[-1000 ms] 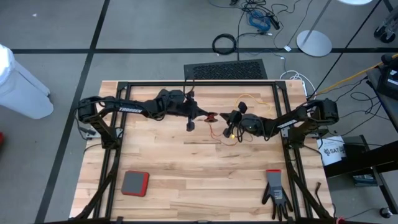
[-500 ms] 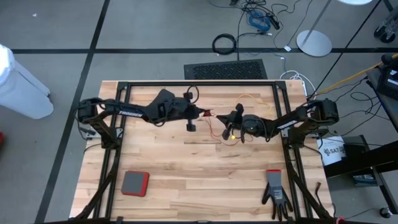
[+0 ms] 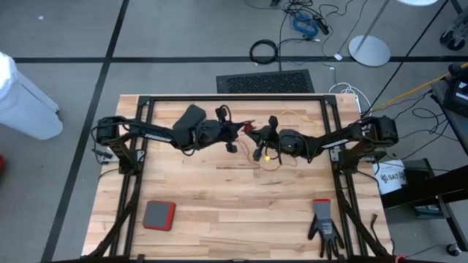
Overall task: Coil cords
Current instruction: Coil the red wire onto the black spool
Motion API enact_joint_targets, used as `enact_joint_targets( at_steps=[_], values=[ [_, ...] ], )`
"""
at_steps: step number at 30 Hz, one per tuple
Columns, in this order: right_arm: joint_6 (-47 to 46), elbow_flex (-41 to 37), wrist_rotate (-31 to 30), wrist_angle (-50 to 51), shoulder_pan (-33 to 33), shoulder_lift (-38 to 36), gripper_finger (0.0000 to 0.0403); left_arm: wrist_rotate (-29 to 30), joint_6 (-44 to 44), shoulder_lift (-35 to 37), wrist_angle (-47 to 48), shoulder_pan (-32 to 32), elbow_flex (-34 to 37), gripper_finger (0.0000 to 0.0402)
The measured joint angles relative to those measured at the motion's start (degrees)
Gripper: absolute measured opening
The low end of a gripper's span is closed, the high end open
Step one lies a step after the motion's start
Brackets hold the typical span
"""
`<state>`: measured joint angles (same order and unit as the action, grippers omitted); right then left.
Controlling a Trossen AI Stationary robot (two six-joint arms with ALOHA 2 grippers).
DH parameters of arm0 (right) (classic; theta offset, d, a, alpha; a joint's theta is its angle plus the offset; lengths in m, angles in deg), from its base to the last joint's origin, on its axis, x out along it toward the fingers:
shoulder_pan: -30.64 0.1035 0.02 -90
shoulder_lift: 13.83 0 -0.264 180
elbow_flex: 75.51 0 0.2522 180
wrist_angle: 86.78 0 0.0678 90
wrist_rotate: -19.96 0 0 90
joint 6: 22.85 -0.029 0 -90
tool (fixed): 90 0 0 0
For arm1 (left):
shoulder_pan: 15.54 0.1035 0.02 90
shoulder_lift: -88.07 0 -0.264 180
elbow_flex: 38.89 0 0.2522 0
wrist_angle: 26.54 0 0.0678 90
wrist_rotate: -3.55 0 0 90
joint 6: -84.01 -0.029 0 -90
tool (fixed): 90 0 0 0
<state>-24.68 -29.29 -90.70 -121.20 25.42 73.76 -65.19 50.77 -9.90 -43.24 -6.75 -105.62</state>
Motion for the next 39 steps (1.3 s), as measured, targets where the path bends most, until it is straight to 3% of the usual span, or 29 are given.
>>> enact_joint_targets(
  at_steps=[5,11,19,26,39],
  values=[
    [1.5,0.8,-3.5,0.6,0.5,0.4,0.0,1.3,4.7,-1.1,-7.2,0.0,0.0,0.0],
    [9.8,0.9,-16.4,-2.3,3.4,0.5,0.0,1.3,13.4,-1.2,-12.5,0.1,0.0,0.0],
    [12.7,0.9,-16.3,-4.1,3.0,0.5,0.001,0.1,21.3,-2.8,-19.5,0.5,0.0,0.0],
    [14.5,0.9,-14.9,-4.2,3.0,0.6,0.0017,-5.8,29.7,-3.1,-23.0,2.2,0.0,0.0],
    [15.8,0.9,-15.1,-6.8,3.0,0.5,0.0017,-4.1,28.6,-3.1,-28.2,2.6,0.0,0.0]
  ],
)
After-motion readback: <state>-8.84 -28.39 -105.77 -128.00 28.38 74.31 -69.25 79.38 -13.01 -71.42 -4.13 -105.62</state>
